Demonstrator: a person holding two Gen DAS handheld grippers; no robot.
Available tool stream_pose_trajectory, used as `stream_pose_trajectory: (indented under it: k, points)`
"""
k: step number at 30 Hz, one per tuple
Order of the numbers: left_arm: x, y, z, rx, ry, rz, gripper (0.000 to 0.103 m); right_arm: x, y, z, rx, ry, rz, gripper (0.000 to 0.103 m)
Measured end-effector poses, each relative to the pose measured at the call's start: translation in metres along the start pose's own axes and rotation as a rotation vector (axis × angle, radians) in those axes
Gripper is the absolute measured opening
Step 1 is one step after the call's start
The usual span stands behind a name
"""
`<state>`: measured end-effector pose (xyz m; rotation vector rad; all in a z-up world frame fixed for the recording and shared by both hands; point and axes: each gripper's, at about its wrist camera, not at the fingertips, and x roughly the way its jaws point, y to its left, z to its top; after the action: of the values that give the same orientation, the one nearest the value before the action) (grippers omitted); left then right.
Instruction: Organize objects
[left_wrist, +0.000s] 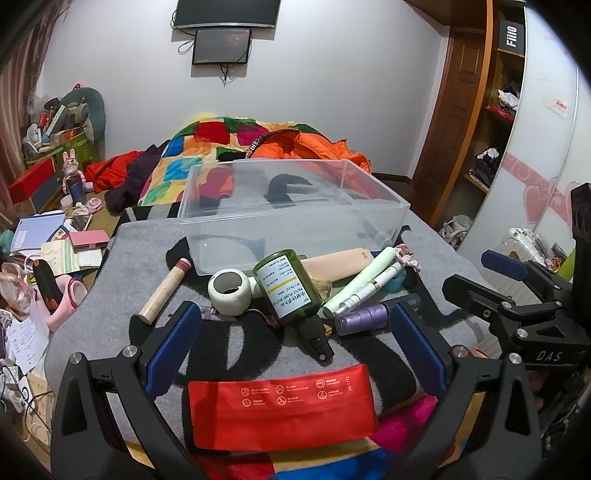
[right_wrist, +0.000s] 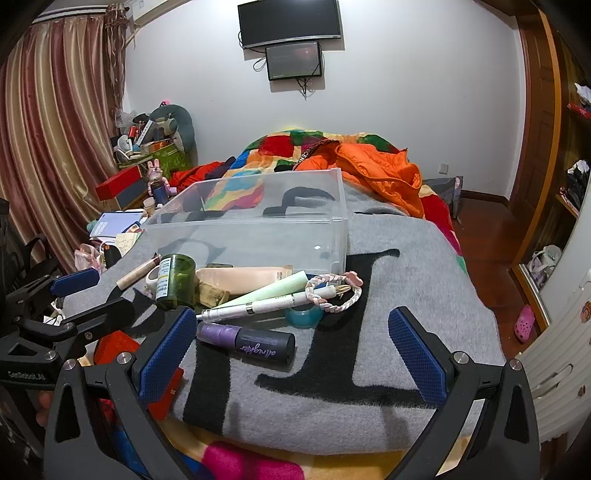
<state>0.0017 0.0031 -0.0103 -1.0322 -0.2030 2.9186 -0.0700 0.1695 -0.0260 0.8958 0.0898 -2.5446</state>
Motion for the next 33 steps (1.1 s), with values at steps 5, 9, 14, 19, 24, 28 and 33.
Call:
stream_pose_trajectory:
  k: [5, 9, 14, 19, 24, 28, 33]
  points:
    - [0.0, -0.002, -0.001, 0.02, -0.011, -0.005, 0.103, 0.001, 0.0, 0.0, 0.0, -0.001, 0.003, 0.103]
    - [0.001, 0.0, -0.001, 0.024, -0.015, -0.013, 0.103, 0.003, -0.001, -0.001, 0.004, 0.003, 0.015, 0.103]
    - [0.002, 0.007, -0.002, 0.014, -0.018, -0.015, 0.094, 0.008, -0.006, 0.0, 0.016, 0.001, 0.001, 0.103]
    - [0.005, 0.031, 0.0, -0.018, 0.003, 0.033, 0.082, 0.012, -0.022, 0.003, 0.053, -0.002, -0.016, 0.102]
    - [0.011, 0.059, 0.004, -0.07, 0.018, 0.077, 0.073, 0.018, -0.037, 0.003, 0.086, 0.003, -0.036, 0.102]
    - [0.021, 0.073, 0.005, -0.069, 0.038, 0.123, 0.065, 0.026, -0.046, 0.003, 0.107, 0.018, -0.036, 0.096]
    - [0.044, 0.092, 0.008, -0.082, 0.101, 0.145, 0.05, 0.036, -0.05, 0.002, 0.116, 0.041, -0.039, 0.089]
